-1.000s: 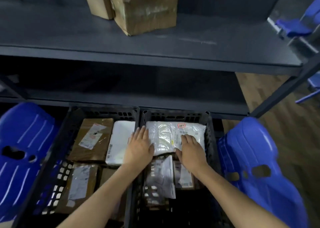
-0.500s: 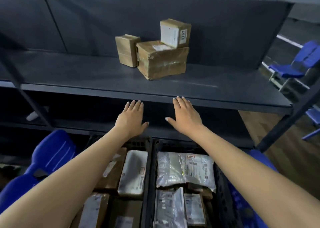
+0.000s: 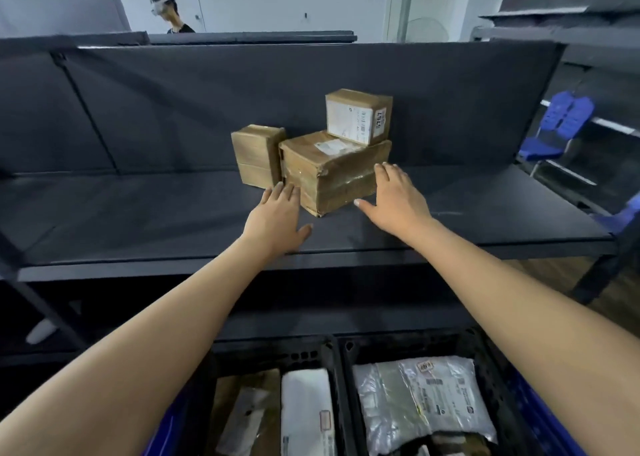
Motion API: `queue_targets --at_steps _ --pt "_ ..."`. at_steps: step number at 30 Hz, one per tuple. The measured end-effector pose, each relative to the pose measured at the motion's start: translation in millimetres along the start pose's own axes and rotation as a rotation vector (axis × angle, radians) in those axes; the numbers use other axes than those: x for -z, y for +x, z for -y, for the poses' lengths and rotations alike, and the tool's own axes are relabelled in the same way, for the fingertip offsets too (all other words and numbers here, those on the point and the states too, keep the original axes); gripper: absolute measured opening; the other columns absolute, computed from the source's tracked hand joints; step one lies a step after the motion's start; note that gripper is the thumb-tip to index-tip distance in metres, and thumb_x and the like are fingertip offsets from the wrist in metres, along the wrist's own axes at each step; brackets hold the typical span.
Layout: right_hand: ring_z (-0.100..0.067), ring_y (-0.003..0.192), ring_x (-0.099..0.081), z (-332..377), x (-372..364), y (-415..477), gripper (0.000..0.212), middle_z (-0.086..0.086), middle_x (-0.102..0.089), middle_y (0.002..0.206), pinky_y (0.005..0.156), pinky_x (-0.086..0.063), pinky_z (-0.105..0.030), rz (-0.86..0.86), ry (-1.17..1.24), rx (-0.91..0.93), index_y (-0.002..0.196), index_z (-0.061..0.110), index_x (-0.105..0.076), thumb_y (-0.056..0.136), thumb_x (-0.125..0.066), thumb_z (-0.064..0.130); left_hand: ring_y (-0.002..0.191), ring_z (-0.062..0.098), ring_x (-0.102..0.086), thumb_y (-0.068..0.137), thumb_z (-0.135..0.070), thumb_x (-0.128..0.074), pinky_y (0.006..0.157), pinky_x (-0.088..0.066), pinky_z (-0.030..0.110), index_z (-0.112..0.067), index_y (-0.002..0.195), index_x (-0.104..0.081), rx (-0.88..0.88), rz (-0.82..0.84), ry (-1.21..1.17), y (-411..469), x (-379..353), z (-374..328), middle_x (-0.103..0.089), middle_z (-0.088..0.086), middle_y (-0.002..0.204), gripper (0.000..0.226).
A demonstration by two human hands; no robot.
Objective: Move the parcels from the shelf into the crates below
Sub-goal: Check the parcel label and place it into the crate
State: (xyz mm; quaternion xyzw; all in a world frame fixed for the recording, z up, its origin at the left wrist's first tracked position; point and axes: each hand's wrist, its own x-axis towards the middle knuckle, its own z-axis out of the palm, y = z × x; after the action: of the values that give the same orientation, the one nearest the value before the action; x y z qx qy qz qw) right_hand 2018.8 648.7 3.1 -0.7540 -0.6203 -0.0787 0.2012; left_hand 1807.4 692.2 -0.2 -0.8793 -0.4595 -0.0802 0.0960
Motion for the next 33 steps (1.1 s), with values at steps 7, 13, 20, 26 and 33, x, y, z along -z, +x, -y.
queue_targets --at_steps 7,13,20,26,33 --pt "-0.029 0.146 -0.015 -19 7 69 0.087 -0.015 -0.019 0.157 0.115 -0.022 -0.041 -0.036 -0.044 -0.016 0.150 0.004 -0.013 0.090 -0.057 0.047 0.144 0.031 -0.019 0.092 -0.044 -0.048 0.119 -0.015 0.040 0.003 0.146 -0.019 -0.032 -0.091 -0.030 91 14 2 -0.024 0.018 0.155 0.077" --pt "-0.028 0.146 -0.012 -41 15 131 0.091 -0.014 -0.015 0.158 0.113 -0.025 -0.043 -0.109 -0.020 -0.039 0.151 0.004 -0.010 0.088 -0.058 0.049 0.144 0.032 -0.020 0.091 -0.041 -0.053 0.120 -0.014 0.042 0.002 0.147 -0.019 -0.036 -0.141 -0.103 161 17 -9 -0.025 0.018 0.155 0.078" --pt "-0.026 0.147 -0.013 -51 21 188 0.101 -0.010 -0.015 0.159 0.112 -0.028 -0.044 -0.130 -0.013 0.003 0.151 0.009 -0.011 0.080 -0.064 0.058 0.145 0.032 -0.018 0.092 -0.039 -0.053 0.120 -0.013 0.041 0.001 0.148 -0.017 -0.040 -0.188 -0.090 221 18 -3 -0.022 0.017 0.156 0.078" --pt "-0.026 0.145 -0.018 -50 10 216 0.100 -0.010 -0.020 0.157 0.110 -0.031 -0.043 -0.088 -0.008 0.013 0.149 0.009 -0.020 0.077 -0.063 0.063 0.146 0.031 -0.016 0.091 -0.036 -0.058 0.120 -0.010 0.040 0.002 0.148 -0.017 -0.072 -0.210 -0.025 266 22 6 -0.020 0.017 0.157 0.080" --pt "-0.028 0.129 -0.037 -57 0 227 0.094 -0.010 -0.041 0.141 0.099 -0.040 -0.038 -0.073 0.109 0.026 0.143 0.009 -0.033 0.075 -0.065 0.065 0.145 0.027 -0.019 0.089 -0.034 -0.061 0.119 -0.012 0.035 -0.004 0.150 -0.017 -0.186 -0.168 -0.025 295 24 0 -0.020 0.013 0.158 0.081"
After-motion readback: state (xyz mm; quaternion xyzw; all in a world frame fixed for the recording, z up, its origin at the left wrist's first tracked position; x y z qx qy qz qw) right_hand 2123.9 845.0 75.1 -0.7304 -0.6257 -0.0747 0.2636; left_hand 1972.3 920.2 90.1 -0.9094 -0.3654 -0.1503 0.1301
